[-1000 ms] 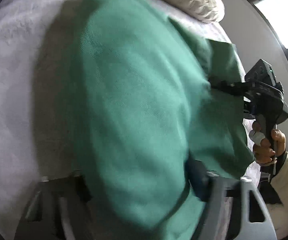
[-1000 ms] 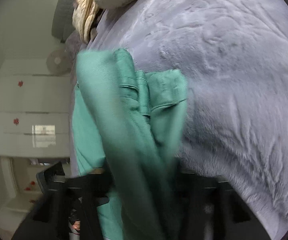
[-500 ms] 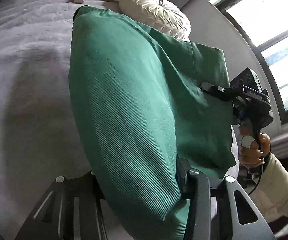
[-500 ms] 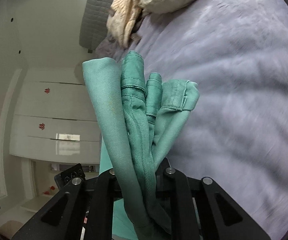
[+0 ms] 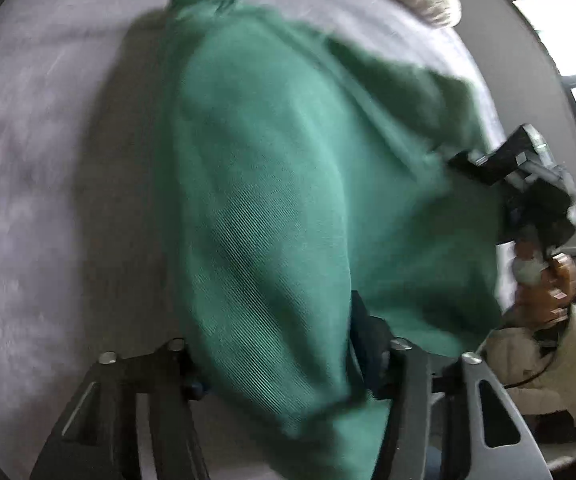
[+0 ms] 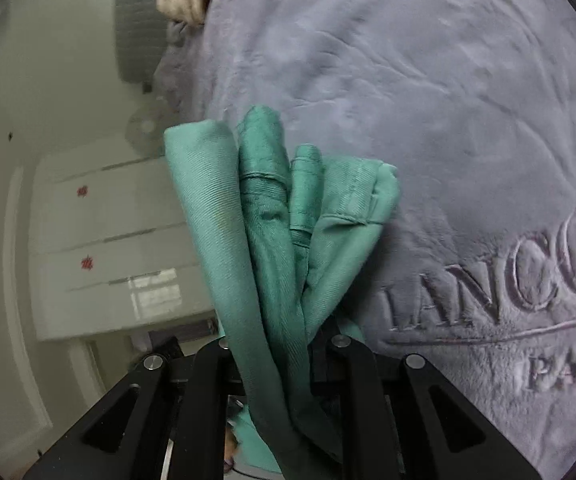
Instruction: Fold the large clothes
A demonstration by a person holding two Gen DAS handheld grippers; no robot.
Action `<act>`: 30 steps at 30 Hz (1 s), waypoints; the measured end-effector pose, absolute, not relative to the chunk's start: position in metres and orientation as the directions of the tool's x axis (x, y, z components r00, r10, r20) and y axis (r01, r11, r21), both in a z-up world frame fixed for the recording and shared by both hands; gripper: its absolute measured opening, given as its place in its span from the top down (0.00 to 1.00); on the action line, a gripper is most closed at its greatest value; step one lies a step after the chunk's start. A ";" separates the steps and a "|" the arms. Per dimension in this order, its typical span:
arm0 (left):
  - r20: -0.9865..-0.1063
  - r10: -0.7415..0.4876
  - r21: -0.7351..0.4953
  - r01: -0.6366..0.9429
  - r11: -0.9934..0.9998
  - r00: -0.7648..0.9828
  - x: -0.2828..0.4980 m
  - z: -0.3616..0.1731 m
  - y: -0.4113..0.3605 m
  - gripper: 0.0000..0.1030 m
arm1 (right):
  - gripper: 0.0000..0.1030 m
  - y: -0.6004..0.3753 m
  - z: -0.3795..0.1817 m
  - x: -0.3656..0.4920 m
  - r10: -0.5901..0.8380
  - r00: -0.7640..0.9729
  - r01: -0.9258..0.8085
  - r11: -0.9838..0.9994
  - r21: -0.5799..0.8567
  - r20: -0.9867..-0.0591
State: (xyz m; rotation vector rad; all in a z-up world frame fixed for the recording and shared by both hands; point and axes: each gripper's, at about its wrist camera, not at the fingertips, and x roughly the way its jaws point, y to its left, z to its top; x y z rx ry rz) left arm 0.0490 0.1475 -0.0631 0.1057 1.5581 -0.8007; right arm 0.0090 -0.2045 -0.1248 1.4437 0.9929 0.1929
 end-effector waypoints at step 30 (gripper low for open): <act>-0.948 -0.301 -0.200 0.539 0.818 0.106 0.078 -0.014 0.145 0.39 | 0.97 -0.223 -0.053 -0.026 0.306 0.366 0.551 0.690 0.470 -0.879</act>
